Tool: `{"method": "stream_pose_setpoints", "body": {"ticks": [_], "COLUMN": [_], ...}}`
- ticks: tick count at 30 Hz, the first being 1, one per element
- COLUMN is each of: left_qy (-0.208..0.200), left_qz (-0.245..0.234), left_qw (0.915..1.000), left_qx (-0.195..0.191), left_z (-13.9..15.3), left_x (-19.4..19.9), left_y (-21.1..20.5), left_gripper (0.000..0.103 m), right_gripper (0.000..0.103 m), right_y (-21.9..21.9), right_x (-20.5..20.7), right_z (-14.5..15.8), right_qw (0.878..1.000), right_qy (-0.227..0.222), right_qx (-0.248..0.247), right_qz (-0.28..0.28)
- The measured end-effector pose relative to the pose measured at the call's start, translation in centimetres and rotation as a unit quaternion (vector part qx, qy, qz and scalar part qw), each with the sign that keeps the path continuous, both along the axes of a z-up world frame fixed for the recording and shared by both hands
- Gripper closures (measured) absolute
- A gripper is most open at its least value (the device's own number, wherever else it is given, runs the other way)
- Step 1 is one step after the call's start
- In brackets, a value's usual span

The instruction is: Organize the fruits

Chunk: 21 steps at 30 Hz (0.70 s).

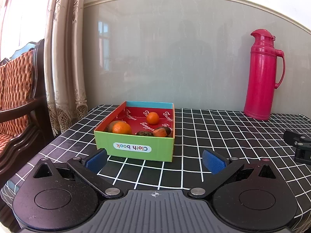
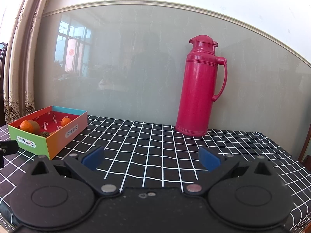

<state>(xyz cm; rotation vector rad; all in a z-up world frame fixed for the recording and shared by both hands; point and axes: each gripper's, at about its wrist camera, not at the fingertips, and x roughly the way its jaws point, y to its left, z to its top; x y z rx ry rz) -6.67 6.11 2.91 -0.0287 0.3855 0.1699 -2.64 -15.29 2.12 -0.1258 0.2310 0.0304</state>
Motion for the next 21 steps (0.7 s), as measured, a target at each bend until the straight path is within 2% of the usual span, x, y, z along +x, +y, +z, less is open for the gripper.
{"method": "stream_pose_setpoints", "body": {"ticks": [11,16,21], "left_qy": [0.000,-0.014,-0.017], "left_qz": [0.000,0.032,0.018], "left_qw": [1.0000,0.9992,0.9991], "left_qx": [0.001,-0.019,-0.035], "left_z": [0.0,0.1,0.0], "left_x": [0.1,-0.3,-0.4], "left_y": [-0.1,0.9,1.3], "left_gripper": [0.000,0.000,0.000], "right_gripper": [0.000,0.000,0.000], "right_y": [0.0,0.0,-0.1], "right_x": [0.0,0.0,-0.1], "right_z": [-0.1,-0.1,-0.2], "right_qw": [1.000,1.000,1.000], "right_qy": [0.001,0.001,0.002], "right_qx": [-0.001,0.000,0.003], "right_qz": [-0.003,-0.003,-0.006]}}
